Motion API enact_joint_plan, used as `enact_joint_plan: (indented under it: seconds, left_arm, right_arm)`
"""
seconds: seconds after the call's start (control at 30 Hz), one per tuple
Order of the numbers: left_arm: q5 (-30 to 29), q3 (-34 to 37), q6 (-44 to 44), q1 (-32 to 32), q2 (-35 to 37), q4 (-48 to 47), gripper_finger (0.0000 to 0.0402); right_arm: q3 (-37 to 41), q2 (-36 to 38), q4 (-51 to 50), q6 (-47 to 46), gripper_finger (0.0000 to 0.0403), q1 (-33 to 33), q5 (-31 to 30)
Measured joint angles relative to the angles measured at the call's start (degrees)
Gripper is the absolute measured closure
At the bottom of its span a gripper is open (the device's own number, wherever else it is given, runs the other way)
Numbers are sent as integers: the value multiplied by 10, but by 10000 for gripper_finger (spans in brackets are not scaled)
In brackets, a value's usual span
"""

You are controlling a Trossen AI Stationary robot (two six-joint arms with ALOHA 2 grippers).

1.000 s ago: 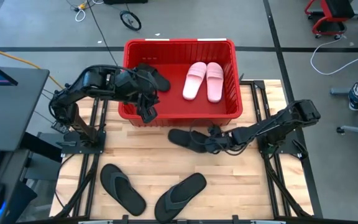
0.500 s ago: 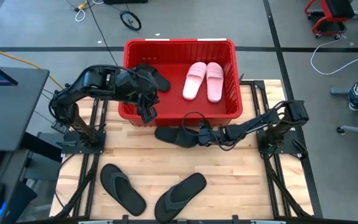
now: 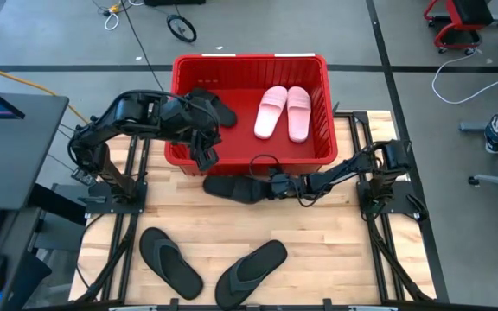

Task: Pick and place slides into bin
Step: Put the black slide into the red bin

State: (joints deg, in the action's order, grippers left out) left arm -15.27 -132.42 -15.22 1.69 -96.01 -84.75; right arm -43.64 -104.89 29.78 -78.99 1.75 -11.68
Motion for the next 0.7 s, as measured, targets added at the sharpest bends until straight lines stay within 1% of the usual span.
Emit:
enact_joint_plan:
  seconds: [0.07, 0.17, 0.27, 0.37, 0.47, 0.57, 0.7]
  left_arm:
    - [0, 0, 0, 0, 0, 0, 337]
    - [0, 0, -1, 0, 0, 0, 343]
    - [0, 0, -3, 0, 0, 0, 347]
    - [0, 0, -13, 0, 0, 0, 350]
    - [0, 0, -24, 0, 0, 1, 351]
    - [0, 0, -21, -1, 0, 1, 350]
    - [1, 0, -9, -1, 0, 1, 349]
  right_arm:
    - [0, 7, -3, 7, 394, 6, 3]
    - [0, 37, -3, 10, 389, 20, 8]
    - [0, 82, -3, 36, 398, 44, 18]
    - [0, 140, -25, 43, 399, 75, 26]
    - [0, 210, -75, 54, 400, 110, 29]
    - [0, 284, -159, 66, 401, 142, 31]
    - [0, 384, -246, 129, 401, 161, 23]
